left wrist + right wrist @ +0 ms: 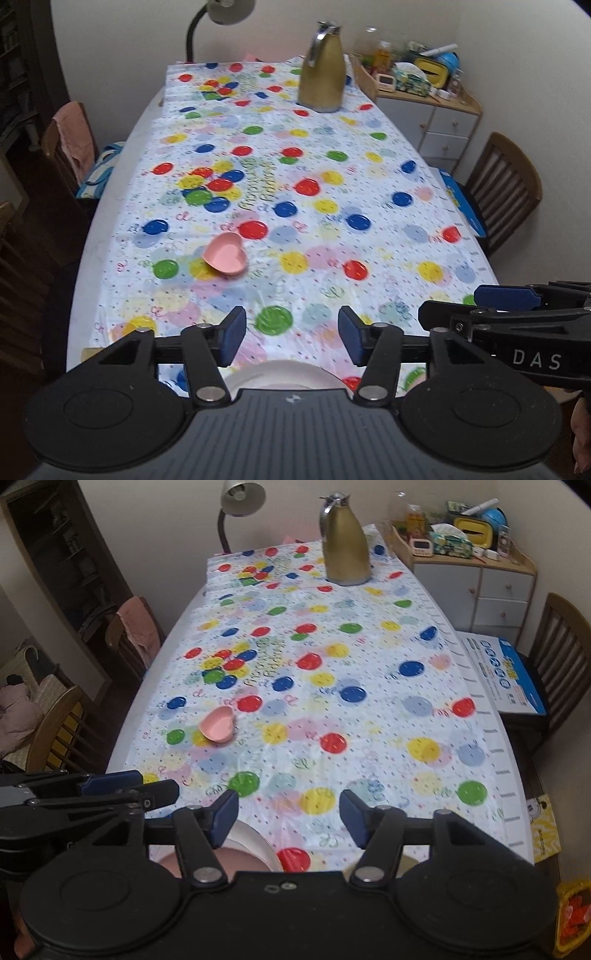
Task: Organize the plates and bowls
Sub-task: 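Move both grippers to the small pink heart-shaped bowl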
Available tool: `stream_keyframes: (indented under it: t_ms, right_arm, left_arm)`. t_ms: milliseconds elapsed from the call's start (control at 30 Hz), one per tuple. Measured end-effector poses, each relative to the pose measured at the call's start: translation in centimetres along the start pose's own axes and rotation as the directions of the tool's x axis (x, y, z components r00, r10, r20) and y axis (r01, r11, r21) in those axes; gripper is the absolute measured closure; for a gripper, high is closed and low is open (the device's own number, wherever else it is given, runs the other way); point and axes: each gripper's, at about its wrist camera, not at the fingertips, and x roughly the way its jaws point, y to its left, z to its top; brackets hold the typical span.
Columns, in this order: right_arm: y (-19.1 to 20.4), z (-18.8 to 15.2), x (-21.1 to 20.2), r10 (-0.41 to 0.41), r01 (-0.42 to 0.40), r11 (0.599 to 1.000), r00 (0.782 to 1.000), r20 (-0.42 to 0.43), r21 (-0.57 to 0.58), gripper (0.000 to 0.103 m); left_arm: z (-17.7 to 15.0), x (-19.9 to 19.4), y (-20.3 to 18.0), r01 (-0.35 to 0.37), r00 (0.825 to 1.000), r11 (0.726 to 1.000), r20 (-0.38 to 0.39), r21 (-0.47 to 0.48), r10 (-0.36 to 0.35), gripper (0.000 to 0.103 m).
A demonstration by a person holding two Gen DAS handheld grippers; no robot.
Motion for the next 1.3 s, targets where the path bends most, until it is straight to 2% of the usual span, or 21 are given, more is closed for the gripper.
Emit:
stream_keyframes:
  t_ms: [133, 300, 467, 667, 900, 1067, 1300]
  right_arm:
    - [0.9, 1.9, 1.9, 0.025, -0.026, 0.999, 1.0, -0.018, -0.028, 0.037]
    - [1.8, 4.4, 4.9, 0.051, -0.053, 0.997, 0.998, -0.048, -0.05, 0.024]
    - [2.4, 6.8, 8.0, 0.067, -0.073, 0.994, 0.995, -0.067, -0.081, 0.015]
    - [3.3, 9.2, 11.9, 0.072, -0.083, 0.991, 0.992, -0.099, -0.109, 0.015]
    - [3.9, 11.1, 16.8, 0.062, -0.078, 0.991, 0.988, -0.145, -0.112, 0.015]
    - [4.1, 11.9, 20.5, 0.046, -0.066, 0.992, 0.983, -0.178, -0.106, 0.016]
    - [4.5, 12.8, 25.1, 0.067, -0.081, 0.995, 0.974, -0.218, -0.053, 0.023]
  left_arm:
    - [1.4, 1.9, 1.8, -0.028, 0.999, 0.999, -0.017, -0.039, 0.027, 0.048]
    - [2.8, 4.3, 3.8, -0.066, 0.998, 0.994, -0.018, -0.088, 0.064, 0.033]
    - [4.1, 6.7, 5.8, -0.087, 0.996, 0.987, -0.04, -0.135, 0.082, 0.032]
    - [5.6, 10.4, 8.3, -0.135, 0.989, 0.972, -0.081, -0.191, 0.121, 0.032]
    - [5.8, 14.8, 10.7, -0.187, 0.977, 0.952, -0.147, -0.242, 0.155, 0.032]
    - [5.8, 17.6, 11.5, -0.178, 0.977, 0.952, -0.16, -0.251, 0.14, 0.032]
    - [4.9, 20.9, 11.8, -0.166, 0.975, 0.951, -0.19, -0.262, 0.117, 0.032]
